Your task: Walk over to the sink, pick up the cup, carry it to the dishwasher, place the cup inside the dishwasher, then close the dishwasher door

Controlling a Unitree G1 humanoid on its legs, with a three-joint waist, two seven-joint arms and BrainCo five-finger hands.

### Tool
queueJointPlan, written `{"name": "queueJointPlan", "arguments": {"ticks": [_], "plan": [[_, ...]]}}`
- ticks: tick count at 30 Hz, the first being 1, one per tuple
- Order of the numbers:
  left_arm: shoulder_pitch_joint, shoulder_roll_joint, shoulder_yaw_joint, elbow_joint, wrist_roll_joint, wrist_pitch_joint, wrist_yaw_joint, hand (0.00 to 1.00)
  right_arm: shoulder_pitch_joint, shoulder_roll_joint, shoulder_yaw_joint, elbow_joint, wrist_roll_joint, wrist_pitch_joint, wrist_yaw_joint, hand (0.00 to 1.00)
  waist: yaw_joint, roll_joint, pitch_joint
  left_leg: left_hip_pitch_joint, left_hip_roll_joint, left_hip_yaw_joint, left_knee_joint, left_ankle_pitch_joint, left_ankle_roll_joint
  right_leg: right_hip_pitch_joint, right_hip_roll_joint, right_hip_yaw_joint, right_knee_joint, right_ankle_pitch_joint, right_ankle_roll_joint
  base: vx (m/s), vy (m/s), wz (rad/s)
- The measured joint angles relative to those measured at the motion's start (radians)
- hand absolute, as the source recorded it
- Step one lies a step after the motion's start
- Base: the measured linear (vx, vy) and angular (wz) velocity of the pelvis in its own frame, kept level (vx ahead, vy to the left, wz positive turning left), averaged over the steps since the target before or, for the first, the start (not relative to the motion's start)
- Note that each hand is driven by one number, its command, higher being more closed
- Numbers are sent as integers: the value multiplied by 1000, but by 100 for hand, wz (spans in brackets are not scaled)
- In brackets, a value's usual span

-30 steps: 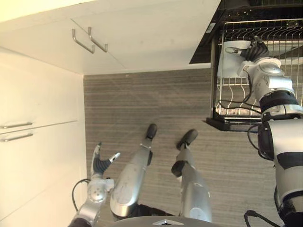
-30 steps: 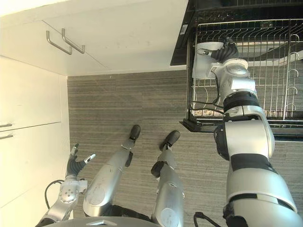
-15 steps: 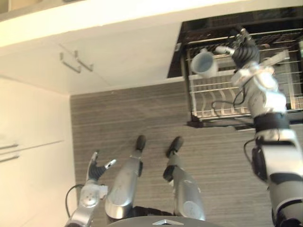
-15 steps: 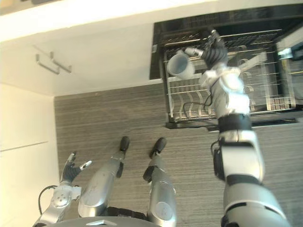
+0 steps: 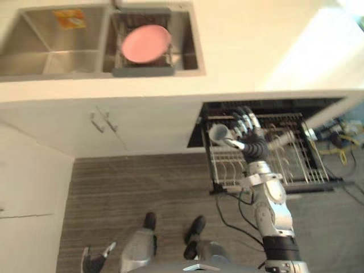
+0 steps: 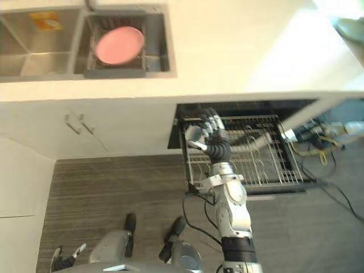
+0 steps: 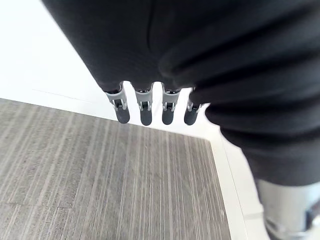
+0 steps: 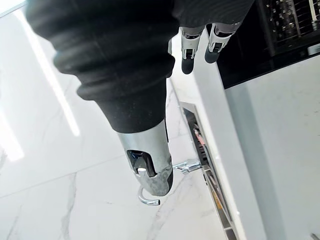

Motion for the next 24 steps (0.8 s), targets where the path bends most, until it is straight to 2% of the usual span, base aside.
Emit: {"name": "queueJointPlan", "arguments": {"ticks": [1,4,8,9,11,12,13,14,15,16,17,19,20,24], "plan": [[14,-14,1,-1,19,-4,1,0,-1,0,-33,0,31,-2,-1,0,0,7,-5,22,-12,12,-25,7,-14,13,-15,-15,15,-7,11,94,200,55],[41,-16,4,1,55,-1,22,0,24,34,-59,-22,68,-22,-2,0,-4,-14,-40,89,-74,-24,-116,41,8,59,-59,-26,14,-8,49,72,225,43],[33,-13,18,1,93,5,39,0,71,92,-61,-90,68,-25,-41,0,-19,-19,-72,129,-110,-40,-167,54,25,75,-90,-25,37,-15,73,6,107,16],[27,-12,17,6,100,7,38,0,95,101,-60,-103,68,-30,-50,0,-31,-15,-74,140,-117,-51,-184,51,27,66,-112,-22,98,-43,72,-54,90,20],[8,-7,-1,32,105,10,35,0,151,108,-56,-130,67,-34,-66,0,-55,-5,-79,155,-118,-82,-194,41,42,37,-135,79,220,-90,20,-28,83,48],[-2,6,-15,34,108,10,28,0,188,123,-56,-144,66,-43,-72,0,-78,-8,-78,162,-118,-120,-185,39,47,30,-133,207,275,-103,0,79,54,89],[-10,27,-26,34,117,11,16,0,226,144,-58,-166,66,-48,-84,0,-102,-16,-85,175,-118,-164,-186,53,52,22,-105,342,300,-171,-14,124,10,94],[-15,36,-32,36,123,11,10,0,239,152,-59,-173,66,-49,-89,0,-109,-23,-88,176,-117,-176,-185,62,44,24,-84,389,296,-198,-4,134,-81,81],[-25,58,-36,40,124,14,-6,0,249,163,-63,-186,68,-49,-102,0,-115,-49,-99,175,-119,-189,-174,64,36,31,-46,436,269,-216,-4,92,-107,47],[-29,66,-36,42,123,15,-10,0,252,165,-66,-197,70,-49,-107,0,-113,-60,-104,173,-121,-193,-165,60,30,38,-35,433,247,-223,-7,79,-134,29],[-32,69,-31,42,120,14,-28,0,250,164,-76,-214,82,-53,-107,0,-105,-75,-117,167,-124,-189,-149,50,19,67,-31,428,219,-218,16,11,-101,7],[-44,63,-14,60,102,7,-56,0,252,165,-78,-253,101,-56,-108,0,-96,-68,-119,164,-120,-187,-157,47,15,77,-30,419,198,-220,38,-24,-79,-1],[-50,53,0,76,77,6,-83,0,266,168,-78,-275,105,-56,-108,0,-94,-60,-119,169,-121,-186,-174,49,14,82,-37,417,186,-221,60,-20,-48,0],[-52,25,33,106,22,6,-139,0,293,175,-102,-280,104,-57,-110,0,-95,-39,-128,203,-117,-184,-218,61,9,104,-34,407,181,-221,64,-3,-33,4]]}}
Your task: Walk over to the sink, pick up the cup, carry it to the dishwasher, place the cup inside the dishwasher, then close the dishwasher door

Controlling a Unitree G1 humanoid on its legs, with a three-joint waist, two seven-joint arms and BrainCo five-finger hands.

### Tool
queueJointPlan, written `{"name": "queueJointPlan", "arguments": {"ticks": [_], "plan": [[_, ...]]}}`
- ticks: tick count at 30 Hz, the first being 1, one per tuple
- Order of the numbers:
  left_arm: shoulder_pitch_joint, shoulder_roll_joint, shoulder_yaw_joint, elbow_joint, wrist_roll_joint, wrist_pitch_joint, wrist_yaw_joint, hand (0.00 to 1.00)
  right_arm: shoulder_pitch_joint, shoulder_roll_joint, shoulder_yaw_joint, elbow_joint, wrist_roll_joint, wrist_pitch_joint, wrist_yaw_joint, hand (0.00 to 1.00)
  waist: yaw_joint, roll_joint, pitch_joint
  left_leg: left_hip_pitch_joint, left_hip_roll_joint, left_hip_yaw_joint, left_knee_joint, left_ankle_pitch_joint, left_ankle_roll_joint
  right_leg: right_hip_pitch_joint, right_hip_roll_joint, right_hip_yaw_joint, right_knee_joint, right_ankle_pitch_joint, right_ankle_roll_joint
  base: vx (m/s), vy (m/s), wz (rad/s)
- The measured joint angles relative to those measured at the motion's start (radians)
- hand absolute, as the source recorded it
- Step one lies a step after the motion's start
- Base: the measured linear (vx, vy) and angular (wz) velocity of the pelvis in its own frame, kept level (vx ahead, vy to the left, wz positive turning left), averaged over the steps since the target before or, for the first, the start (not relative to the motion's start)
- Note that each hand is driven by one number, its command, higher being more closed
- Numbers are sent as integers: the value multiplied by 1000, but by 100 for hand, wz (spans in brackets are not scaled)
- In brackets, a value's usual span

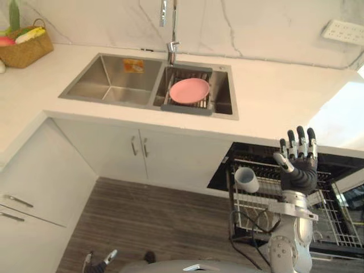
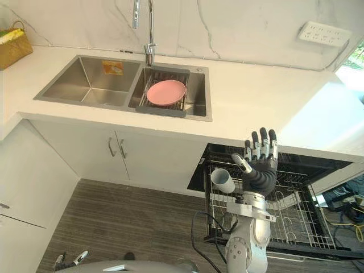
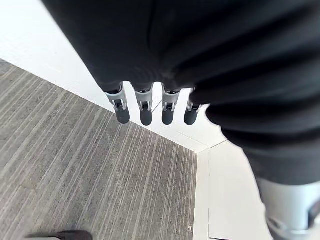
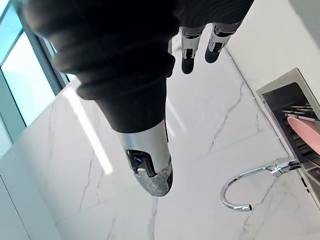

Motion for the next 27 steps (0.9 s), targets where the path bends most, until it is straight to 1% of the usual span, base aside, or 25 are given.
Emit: {"name": "queueJointPlan", "arguments": {"ticks": [3,5,6,8,10,12,13,14,15,16,17,18,19,20,21,22,23,24,25,26,27], "plan": [[-2,-8,5,3,-18,-1,-4,0,18,6,-1,-28,-3,0,0,0,0,8,-7,-1,2,23,0,-1,1,0,-4,-1,0,0,0,0,0,0],[-1,-14,23,3,-19,-2,-4,0,27,7,4,-40,-15,-12,0,0,0,6,-10,-1,4,32,0,-2,1,0,-5,-1,0,3,1,0,0,0],[-2,-18,37,3,-32,-5,-2,0,29,7,7,-40,-43,-16,0,0,0,7,-15,0,4,32,0,-2,1,0,-4,0,0,6,1,0,0,0],[-2,-19,42,3,-60,-9,2,0,30,7,7,-40,-60,-19,0,0,1,1,-17,0,3,31,0,5,-5,1,-4,2,0,9,0,0,0,0],[-2,-19,40,4,-99,-9,-13,0,31,7,7,-39,-82,-34,0,0,2,-1,-20,1,2,29,0,10,0,2,-3,10,0,11,-2,8,6,2],[-2,-13,36,5,-129,-10,-66,0,30,5,7,-35,-116,-37,0,0,2,-3,-22,17,0,31,0,12,-1,16,2,25,0,11,-2,-1,-2,-3],[-2,-6,23,5,-137,-17,-94,0,29,2,7,-34,-124,-37,1,0,2,-3,-22,31,1,36,3,10,-3,26,5,46,0,9,-5,-4,-4,-9],[-2,0,12,5,-137,-25,-107,0,29,0,7,-34,-124,-40,2,0,2,-3,-23,36,1,40,7,2,-9,29,7,58,0,6,-10,-11,6,-16],[-4,12,-6,5,-137,-41,-129,0,25,-3,7,-32,-124,-47,3,0,2,-8,-21,26,2,49,52,-26,-12,32,8,80,4,-8,-19,-17,6,-17],[-7,14,-6,7,-138,-49,-142,0,22,-4,7,-32,-123,-53,4,0,2,-10,-18,6,6,53,105,-55,-14,32,8,83,8,-13,-18,-58,-16,-20],[-13,13,-6,11,-159,-64,-175,0,16,-12,7,-33,-120,-63,5,0,-2,6,-10,-60,27,57,251,-135,-22,32,22,94,20,-35,-24,-81,-40,-19],[-15,7,-7,14,-183,-71,-205,0,14,-27,10,-33,-117,-73,7,0,-3,19,-7,-93,57,62,349,-188,-31,31,43,103,37,-48,-27,-81,-53,-26],[-11,-2,-7,14,-202,-78,-229,0,15,-42,18,-33,-115,-77,7,0,0,32,0,-111,86,70,415,-223,-41,28,62,118,49,-60,-34,-60,-54,-32],[-14,-4,-8,24,-245,-80,-275,0,14,-63,31,-36,-112,-94,9,0,1,49,3,-147,133,83,521,-258,-55,26,90,129,66,-72,-40,-41,-42,-23],[-19,-2,-8,34,-257,-79,-292,0,14,-64,31,-36,-111,-98,9,0,-2,52,5,-160,144,88,554,-261,-62,28,98,129,73,-77,-44,-45,-56,-4],[-19,-2,-7,37,-282,-75,-323,0,13,-63,29,-36,-111,-100,8,0,-6,46,10,-179,159,102,603,-247,-88,32,99,129,84,-85,-48,-25,-50,11],[-19,-1,0,35,-301,-70,-339,0,9,-63,29,-36,-111,-100,8,0,-5,40,16,-190,164,110,638,-234,-111,37,93,134,85,-87,-52,-13,-51,8],[-24,-1,9,34,-338,-67,-364,0,-8,-64,33,-36,-111,-103,6,0,1,24,26,-218,166,122,677,-250,-131,52,80,139,80,-88,-54,0,0,0],[-26,-1,3,35,-350,-59,-387,0,-35,-66,30,-34,-111,-103,0,0,3,37,39,-241,162,122,642,-256,-121,60,70,146,75,-89,-52,-6,21,-7],[-24,-2,-1,38,-351,-58,-400,0,-49,-67,32,-33,-111,-104,-2,0,3,44,45,-252,155,111,610,-247,-114,67,62,150,70,-91,-49,12,103,-14],[-23,-6,-6,46,-355,-57,-434,0,-66,-72,45,-31,-112,-104,-13,0,4,51,53,-260,136,65,507,-201,-109,84,47,169,55,-95,-43,63,192,-32]]}}
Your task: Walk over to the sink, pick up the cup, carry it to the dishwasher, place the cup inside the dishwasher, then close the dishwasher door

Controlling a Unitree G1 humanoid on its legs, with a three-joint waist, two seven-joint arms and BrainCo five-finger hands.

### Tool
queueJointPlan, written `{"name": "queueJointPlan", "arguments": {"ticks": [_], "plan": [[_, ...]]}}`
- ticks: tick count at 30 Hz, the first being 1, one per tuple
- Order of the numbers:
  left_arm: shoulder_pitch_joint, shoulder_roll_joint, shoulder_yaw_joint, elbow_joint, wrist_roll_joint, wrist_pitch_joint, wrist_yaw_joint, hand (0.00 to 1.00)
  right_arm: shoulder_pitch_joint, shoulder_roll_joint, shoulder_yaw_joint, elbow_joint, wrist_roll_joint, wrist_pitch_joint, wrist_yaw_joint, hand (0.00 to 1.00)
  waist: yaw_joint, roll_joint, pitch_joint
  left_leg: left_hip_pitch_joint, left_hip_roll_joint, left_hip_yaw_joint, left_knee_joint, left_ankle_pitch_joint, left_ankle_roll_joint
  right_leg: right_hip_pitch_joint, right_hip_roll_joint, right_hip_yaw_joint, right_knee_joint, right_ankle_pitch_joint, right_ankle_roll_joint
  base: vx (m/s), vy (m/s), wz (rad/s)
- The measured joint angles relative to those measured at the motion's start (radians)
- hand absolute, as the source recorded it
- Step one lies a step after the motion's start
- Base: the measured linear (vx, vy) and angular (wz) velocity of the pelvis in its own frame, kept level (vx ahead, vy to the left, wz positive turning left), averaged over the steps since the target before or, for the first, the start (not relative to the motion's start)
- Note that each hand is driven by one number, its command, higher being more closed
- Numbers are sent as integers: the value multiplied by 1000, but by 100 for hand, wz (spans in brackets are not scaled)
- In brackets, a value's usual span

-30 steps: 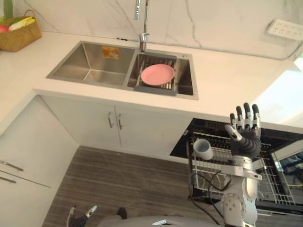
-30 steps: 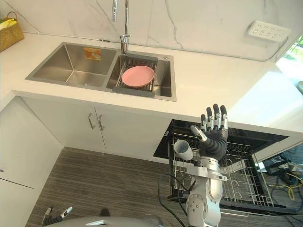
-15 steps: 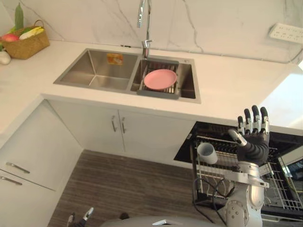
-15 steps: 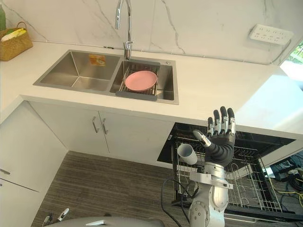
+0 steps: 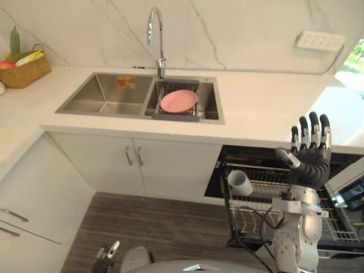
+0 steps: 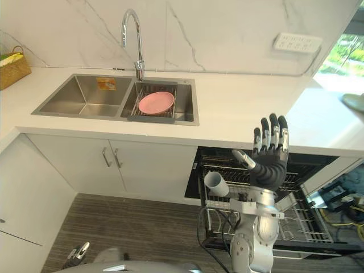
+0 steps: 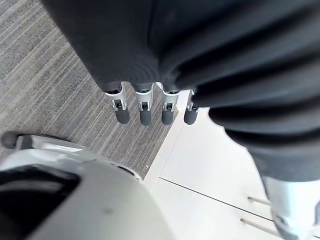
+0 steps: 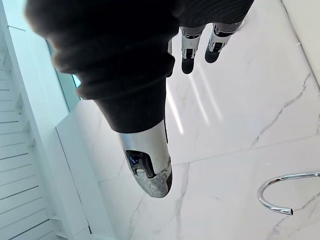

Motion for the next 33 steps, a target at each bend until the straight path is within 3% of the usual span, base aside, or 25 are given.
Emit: {"name": "queueJointPlan", "arguments": {"ticks": [1,2,3,4,6,8,10,11,13,14,15,16,17,19,21,23,24,26,27,28,30,31,33], "plan": [[23,-13,-3,5,-14,-1,-30,0,-3,-14,12,3,-1,-2,-12,0,6,9,1,16,-8,-79,-126,52,-23,16,-1,40,-29,-2,3,90,222,-45],[35,-23,-3,8,-17,-1,-40,0,-3,-21,22,7,-2,-6,-14,0,8,13,2,16,-5,-88,-132,86,-53,27,1,62,-49,-4,5,178,247,-71],[61,-36,-5,23,-22,-10,-63,0,-7,-32,34,17,-1,-13,-23,0,22,16,6,17,-21,-91,-101,88,-37,41,8,116,-76,-16,-3,244,222,-74],[60,-34,-28,33,-33,-20,-70,0,-29,-35,48,32,-1,-14,-23,0,21,15,23,10,-27,-86,-50,65,1,36,22,169,-12,-20,-5,255,181,-66],[55,6,-39,37,-54,-25,-89,0,-45,-39,55,43,1,-14,-25,0,16,-21,40,-4,-46,-61,25,31,58,31,-2,180,18,-71,8,166,121,-31],[54,22,-40,37,-54,-23,-113,0,-43,-36,47,43,2,-14,-24,0,15,-54,27,-14,-73,-22,71,-16,101,38,-38,206,18,-108,-14,185,170,-28],[53,38,-40,37,-53,-16,-116,0,-33,-28,34,43,3,-14,-25,0,12,-68,4,-26,-99,-6,80,-46,121,34,-61,232,24,-107,-32,201,154,-15],[43,42,-39,40,-52,-13,-112,0,-26,-21,29,43,3,-12,-25,0,10,-68,2,-24,-106,-6,77,-54,130,11,-62,244,68,-76,6,260,154,-4],[36,50,-37,45,-51,-13,-112,0,-10,3,34,43,1,-7,-28,0,14,-77,-19,4,-116,8,28,-54,133,-58,-62,264,179,-48,43,249,94,-19],[33,52,-31,44,-50,-13,-107,0,-14,22,49,43,-6,-6,-31,0,25,-81,-22,58,-124,27,-38,-44,145,-143,-62,263,341,-3,119,276,69,-42],[27,55,-33,44,-47,-13,-107,0,-18,34,60,44,-13,-5,-34,0,27,-84,-18,99,-129,38,-77,-41,150,-197,-64,262,448,42,152,263,73,-47],[25,59,-38,43,-42,-12,-106,0,-21,40,75,48,-19,-5,-42,0,26,-86,-17,148,-136,45,-121,-38,155,-246,-68,248,562,100,131,252,72,-27],[25,67,-52,43,-33,-1,-105,0,-22,43,91,67,-35,-5,-55,0,18,-72,-13,209,-139,45,-169,-32,164,-294,-71,216,676,104,103,273,58,-16],[20,83,-75,43,-31,7,-104,0,-25,43,103,91,-46,3,-65,0,10,-74,-19,266,-134,45,-214,-22,163,-343,-63,154,720,30,51,287,25,-1],[-5,89,-76,43,-12,12,-99,0,-26,41,113,104,-48,3,-66,0,-3,-70,-20,304,-110,40,-245,-19,156,-416,-33,55,636,-29,13,350,-67,18],[-33,87,-77,43,4,15,-99,0,-28,40,115,113,-48,0,-65,0,-15,-57,-15,325,-81,20,-257,-30,136,-451,-17,-14,478,-29,-8,327,-124,28],[-36,88,-78,38,24,15,-97,0,-27,40,116,114,-48,-6,-64,0,-22,-55,-14,341,-66,10,-257,-43,115,-453,-9,-23,349,17,-27,327,-171,27],[-22,99,-77,24,33,15,-90,0,-24,42,120,108,-44,-26,-59,0,-26,-77,-24,368,-67,-1,-247,-89,77,-430,-7,-7,164,224,-35,338,-215,18],[-28,105,-71,39,35,27,-82,0,-18,31,116,109,-36,-33,-50,0,-22,-84,-36,391,-57,-14,-229,-129,55,-418,0,9,168,237,13,327,-238,13],[-22,77,-74,31,35,30,-83,0,-6,22,117,97,-32,-33,-50,0,-25,-45,-41,391,-13,-20,-215,-147,41,-394,38,-5,142,224,8,314,-223,6],[-30,21,-73,27,46,31,-85,0,-5,11,109,50,-28,-33,-53,0,-26,8,-56,385,23,-28,-227,-150,38,-389,71,-25,108,221,-5,264,-167,3],[-33,14,-73,27,62,32,-92,0,-5,12,110,21,-29,-33,-53,0,-27,17,-56,388,29,-43,-240,-128,30,-376,77,-36,96,222,-10,224,-152,9],[-33,15,-71,26,64,33,-91,0,-7,11,109,0,-29,-33,-53,0,-27,13,-56,405,31,-46,-257,-87,29,-336,81,-50,62,231,-13,190,-141,24]]}}
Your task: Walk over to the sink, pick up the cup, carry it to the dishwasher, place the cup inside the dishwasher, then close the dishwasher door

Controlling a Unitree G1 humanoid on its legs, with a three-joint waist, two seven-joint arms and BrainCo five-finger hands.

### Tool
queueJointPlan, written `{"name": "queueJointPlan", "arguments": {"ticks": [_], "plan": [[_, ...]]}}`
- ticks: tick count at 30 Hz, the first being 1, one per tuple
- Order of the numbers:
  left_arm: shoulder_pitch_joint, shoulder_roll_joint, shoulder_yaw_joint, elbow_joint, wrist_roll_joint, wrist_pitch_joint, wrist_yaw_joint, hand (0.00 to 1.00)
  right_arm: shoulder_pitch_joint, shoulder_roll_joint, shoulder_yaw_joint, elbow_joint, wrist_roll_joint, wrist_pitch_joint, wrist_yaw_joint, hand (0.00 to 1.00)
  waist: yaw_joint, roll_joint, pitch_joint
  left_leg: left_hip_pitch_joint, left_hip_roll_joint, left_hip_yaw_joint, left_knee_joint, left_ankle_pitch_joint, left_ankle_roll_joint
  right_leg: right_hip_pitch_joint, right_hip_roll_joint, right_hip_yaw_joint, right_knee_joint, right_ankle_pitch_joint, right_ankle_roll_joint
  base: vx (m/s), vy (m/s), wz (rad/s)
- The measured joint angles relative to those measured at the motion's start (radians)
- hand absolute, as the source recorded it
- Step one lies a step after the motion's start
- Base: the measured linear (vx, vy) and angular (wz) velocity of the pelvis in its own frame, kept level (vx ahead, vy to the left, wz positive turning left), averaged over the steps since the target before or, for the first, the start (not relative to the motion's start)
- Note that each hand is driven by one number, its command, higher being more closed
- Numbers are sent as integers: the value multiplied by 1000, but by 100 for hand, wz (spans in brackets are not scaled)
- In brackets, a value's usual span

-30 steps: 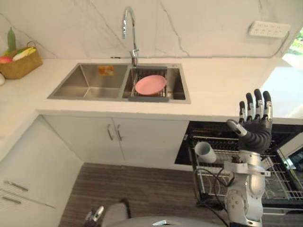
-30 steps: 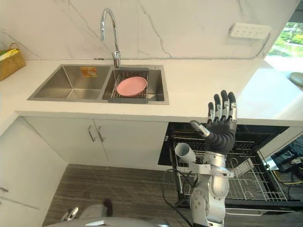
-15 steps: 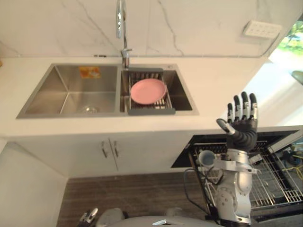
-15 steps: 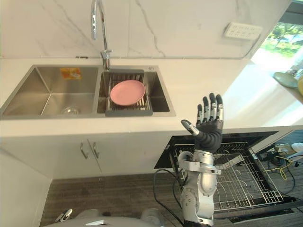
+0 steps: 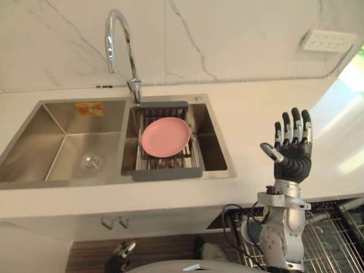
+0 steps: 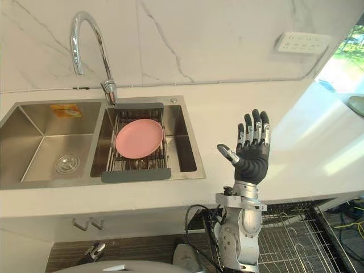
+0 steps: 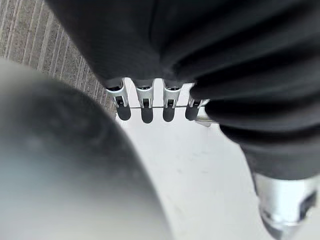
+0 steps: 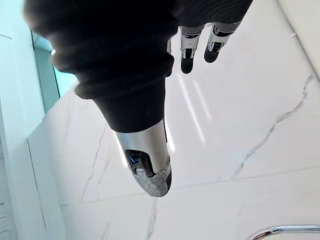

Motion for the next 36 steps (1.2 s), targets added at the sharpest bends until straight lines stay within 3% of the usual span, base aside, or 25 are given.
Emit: {"name": "queueJointPlan", "arguments": {"ticks": [4,7,9,10,11,12,13,15,16,20,23,29,36], "plan": [[-7,2,1,0,2,-2,14,0,-43,-1,-10,-3,0,2,1,0,20,-1,-1,24,4,3,14,24,2,72,8,-6,-80,23,0,50,-34,6],[-9,29,3,0,25,-10,59,0,-48,-2,-19,1,1,9,3,0,24,-28,13,-72,6,3,218,25,4,137,-2,-25,-175,25,-4,-15,-14,22],[-12,38,15,-4,41,-14,86,0,-49,-3,-41,2,0,24,2,0,28,-45,26,-134,15,10,345,46,-6,182,-12,-30,-222,55,-31,11,18,41],[-14,48,20,-4,50,-15,95,0,-52,-2,-42,11,0,26,3,0,35,-61,31,-154,16,26,328,-5,10,187,-24,-34,-236,67,-33,-40,49,32],[-14,43,18,-4,63,-16,103,0,-62,-14,-48,33,0,26,5,0,32,-50,25,-167,8,45,194,-4,22,183,-28,-50,-253,78,-28,-57,64,32],[-14,38,12,-4,69,-16,108,0,-68,-26,-49,43,0,30,6,0,30,-38,25,-169,4,47,134,23,23,179,-25,-57,-262,80,-19,-90,83,5],[-25,33,11,-12,86,-19,119,0,-70,-39,-48,68,-2,45,12,0,47,-32,34,-170,-7,59,88,40,5,186,-24,-48,-287,89,-6,-39,77,-8],[-26,39,6,-11,101,-20,123,0,-69,-40,-33,73,-21,58,25,0,52,-32,34,-153,-28,72,39,54,15,195,-36,-47,-318,107,-5,0,71,-14],[-28,49,4,-7,100,-17,130,0,-69,-42,-27,69,-31,59,31,0,51,-47,32,-144,-48,85,6,66,13,186,-55,-46,-316,130,12,10,52,-7],[-38,51,4,5,100,-3,141,0,-70,-63,-29,69,-89,65,32,0,47,-47,27,-119,-61,87,-52,96,20,184,-63,-51,-317,128,24,67,38,0],[-51,51,2,9,102,-3,140,0,-70,-77,-30,71,-175,70,37,0,41,-37,22,-113,-58,78,-74,107,19,182,-62,-61,-315,125,33,97,8,7],[-78,52,-2,11,122,-3,138,0,-76,-165,-29,72,-458,132,50,0,31,-35,22,-96,-58,52,-80,125,12,207,-62,-103,-315,122,33,32,-5,12],[-77,81,-15,17,160,2,130,0,-105,-282,12,35,-716,155,121,0,25,-63,20,-100,-67,35,-84,122,20,215,-68,-112,-322,119,36,-89,-14,7]]}}
